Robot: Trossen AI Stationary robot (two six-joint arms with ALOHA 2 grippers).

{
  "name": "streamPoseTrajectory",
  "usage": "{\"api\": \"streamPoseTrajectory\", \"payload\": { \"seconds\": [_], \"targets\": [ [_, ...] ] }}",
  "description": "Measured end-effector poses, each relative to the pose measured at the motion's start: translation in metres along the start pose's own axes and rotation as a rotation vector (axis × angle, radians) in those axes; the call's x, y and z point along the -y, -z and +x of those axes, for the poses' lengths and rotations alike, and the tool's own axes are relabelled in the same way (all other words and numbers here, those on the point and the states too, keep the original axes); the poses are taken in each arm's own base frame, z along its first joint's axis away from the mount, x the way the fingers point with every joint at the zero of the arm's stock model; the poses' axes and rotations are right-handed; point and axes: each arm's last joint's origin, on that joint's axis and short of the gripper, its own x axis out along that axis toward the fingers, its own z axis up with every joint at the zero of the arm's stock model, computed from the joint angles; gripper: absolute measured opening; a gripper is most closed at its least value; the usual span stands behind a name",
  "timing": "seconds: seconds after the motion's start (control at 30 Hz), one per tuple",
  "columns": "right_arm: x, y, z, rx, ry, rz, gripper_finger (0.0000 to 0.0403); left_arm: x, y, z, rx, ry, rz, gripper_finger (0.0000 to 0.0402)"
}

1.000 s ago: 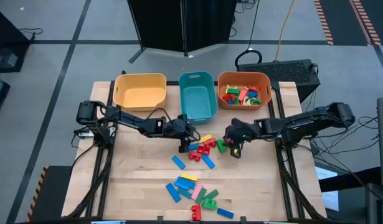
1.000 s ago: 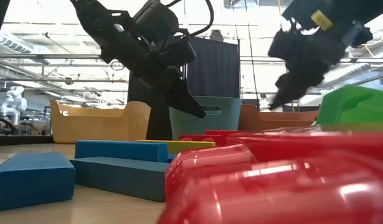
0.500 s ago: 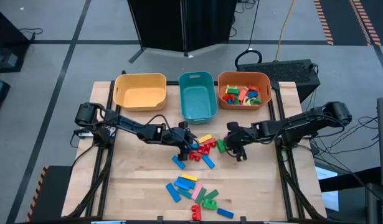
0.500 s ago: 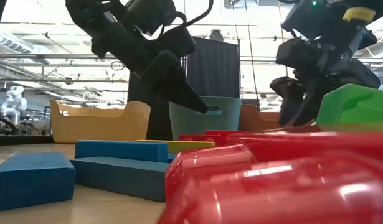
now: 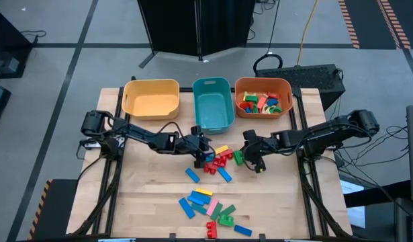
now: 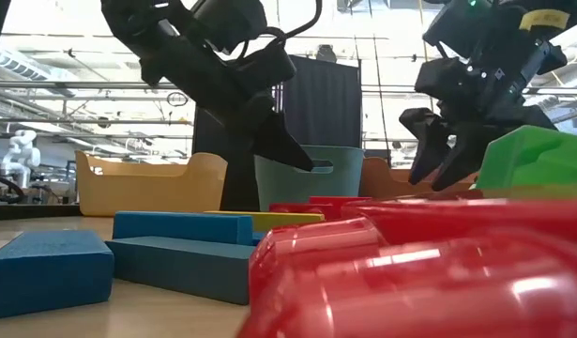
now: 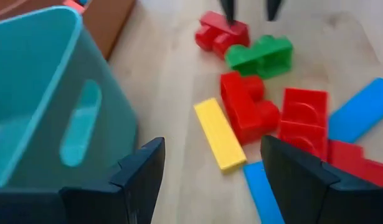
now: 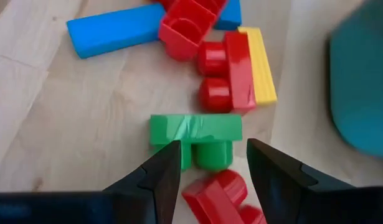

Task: Sort blocks by size
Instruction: Put the red 2 stud game piece into the blue bin

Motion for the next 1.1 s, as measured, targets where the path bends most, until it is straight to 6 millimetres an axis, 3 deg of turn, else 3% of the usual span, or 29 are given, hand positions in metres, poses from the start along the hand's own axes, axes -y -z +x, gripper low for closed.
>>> {"api": "streamPoseTrajectory", "payload": {
  "seconds": [0.2,0.4,0.57,0.73,1.1],
  "targets": [
    [0.000,-0.008,0.000,0.094,-0.043,0.014,0.0169,-0.010,-0.014,0.002,0.039,-0.022,-0.024,0.0256],
    [-0.003,-0.003,0.000,0.043,-0.112,0.110,0.0169,-0.012,-0.027,0.001,0.075,-0.023,0.007,0.0256],
    [-0.005,-0.002,-0.001,0.038,-0.186,0.161,0.0169,-0.012,-0.028,0.001,0.077,-0.024,0.026,0.0256],
    [-0.004,-0.001,0.000,0.030,-0.150,0.115,0.0169,-0.013,-0.027,0.001,0.068,-0.063,0.077,0.0256],
    [-0.005,0.010,-0.002,-0.091,-0.110,0.067,0.0169,-0.013,-0.026,0.001,0.051,-0.071,-0.016,0.0256]
  ]
}}
